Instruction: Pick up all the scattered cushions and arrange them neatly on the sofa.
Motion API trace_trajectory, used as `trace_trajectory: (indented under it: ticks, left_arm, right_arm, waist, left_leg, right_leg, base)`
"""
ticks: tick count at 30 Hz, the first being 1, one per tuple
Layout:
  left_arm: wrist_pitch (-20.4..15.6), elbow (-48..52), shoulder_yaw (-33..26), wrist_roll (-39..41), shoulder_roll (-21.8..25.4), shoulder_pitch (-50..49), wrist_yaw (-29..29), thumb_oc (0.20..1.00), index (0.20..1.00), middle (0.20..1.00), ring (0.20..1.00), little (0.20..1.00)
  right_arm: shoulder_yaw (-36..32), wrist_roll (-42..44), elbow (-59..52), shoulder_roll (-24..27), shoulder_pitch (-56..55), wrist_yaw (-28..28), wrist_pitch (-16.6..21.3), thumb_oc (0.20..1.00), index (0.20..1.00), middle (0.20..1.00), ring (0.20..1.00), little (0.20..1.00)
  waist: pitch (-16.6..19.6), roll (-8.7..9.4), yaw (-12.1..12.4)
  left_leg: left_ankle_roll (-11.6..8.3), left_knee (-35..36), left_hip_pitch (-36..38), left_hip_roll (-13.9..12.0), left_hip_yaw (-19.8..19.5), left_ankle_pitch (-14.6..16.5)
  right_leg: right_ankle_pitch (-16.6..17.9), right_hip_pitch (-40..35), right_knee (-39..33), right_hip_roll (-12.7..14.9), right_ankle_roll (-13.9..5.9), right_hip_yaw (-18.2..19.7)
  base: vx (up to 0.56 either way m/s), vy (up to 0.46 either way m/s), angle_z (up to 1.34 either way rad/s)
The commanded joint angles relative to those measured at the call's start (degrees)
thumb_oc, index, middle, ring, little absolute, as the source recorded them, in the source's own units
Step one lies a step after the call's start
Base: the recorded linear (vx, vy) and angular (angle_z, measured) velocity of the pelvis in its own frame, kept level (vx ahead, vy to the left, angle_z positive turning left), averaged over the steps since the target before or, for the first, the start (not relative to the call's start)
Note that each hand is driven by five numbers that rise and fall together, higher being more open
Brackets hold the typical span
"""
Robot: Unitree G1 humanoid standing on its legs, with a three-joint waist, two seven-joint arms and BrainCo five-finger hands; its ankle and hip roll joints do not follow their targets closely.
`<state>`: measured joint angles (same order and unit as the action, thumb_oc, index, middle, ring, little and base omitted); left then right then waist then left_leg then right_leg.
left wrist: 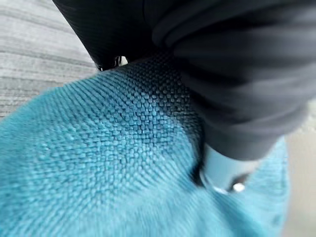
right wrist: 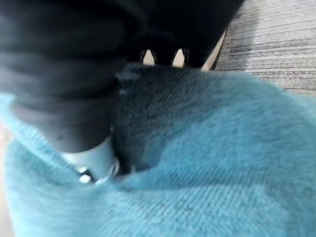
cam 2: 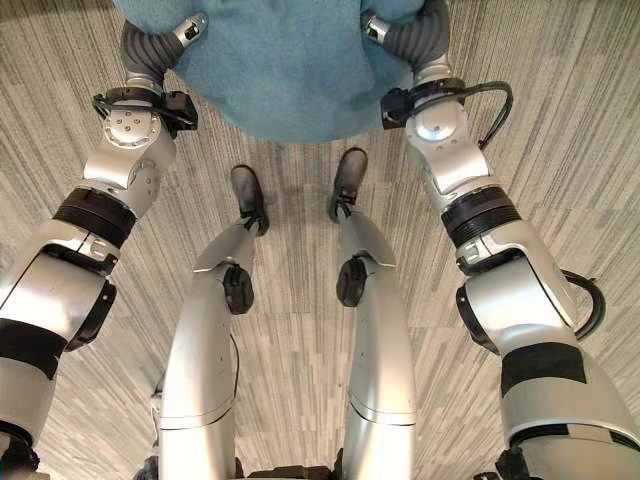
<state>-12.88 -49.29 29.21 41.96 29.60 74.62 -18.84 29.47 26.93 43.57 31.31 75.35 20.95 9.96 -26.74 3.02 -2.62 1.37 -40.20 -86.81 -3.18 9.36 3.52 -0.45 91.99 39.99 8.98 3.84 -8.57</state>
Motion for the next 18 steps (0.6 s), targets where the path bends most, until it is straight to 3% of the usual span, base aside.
trace_trajectory:
  ticks: [1, 5, 11, 18]
  left_arm:
    - [-6.0, 6.1, -1.6, 0.2, -6.7, -6.7, 1.1, 0.200, 0.200, 0.200, 0.200, 0.200]
    - [-7.2, 13.2, -5.2, -0.7, -8.5, -12.7, 0.7, 0.200, 0.200, 0.200, 0.200, 0.200]
    - [-7.7, 20.6, -8.3, -2.7, -11.2, -20.5, 0.8, 0.200, 0.200, 0.200, 0.200, 0.200]
    - [-7.8, 30.0, -11.2, -6.2, -14.8, -38.1, 3.3, 0.200, 0.200, 0.200, 0.200, 0.200]
  right_arm:
    - [4.3, -1.8, -7.9, -12.4, -2.7, -0.9, 7.6, 0.200, 0.200, 0.200, 0.200, 0.200]
    - [-0.8, -4.0, -11.5, -11.9, -8.2, -0.1, 7.8, 0.200, 0.200, 0.200, 0.200, 0.200]
    - [-4.4, -6.3, -14.9, -12.5, -15.6, -0.4, 7.5, 0.200, 0.200, 0.200, 0.200, 0.200]
    - [-9.7, -9.6, -23.2, -13.3, -33.8, -3.4, 7.3, 0.200, 0.200, 0.200, 0.200, 0.200]
  waist:
    - [10.0, -2.71, -2.3]
    - [11.8, -3.17, -2.2]
    - [11.6, -3.46, -1.8]
    - [13.9, -2.92, -0.5]
  left_leg:
    - [-2.58, 0.7, -1.5, 1.2, -6.5, 0.7]
    - [-2.85, 6.0, 4.8, 1.1, -6.6, -0.2]
    - [-4.17, 13.6, 15.9, 1.1, -7.2, -1.7]
    - [-6.27, 25.3, 38.6, 1.9, -9.2, -3.2]
  right_leg:
    - [-4.5, -2.6, 3.1, -1.7, -9.40, 2.7]
    - [-4.3, -8.9, -0.6, -2.0, -9.55, 1.6]
    - [-3.8, -19.5, -6.4, -2.0, -9.74, 0.5]
    - [-2.8, -41.3, -17.8, -1.1, -9.83, -2.7]
  base:
    - [0.00, 0.000, 0.00]
    - [-0.06, 0.024, -0.01]
    - [-0.04, 0.012, 0.01]
    - [0.03, -0.007, 0.04]
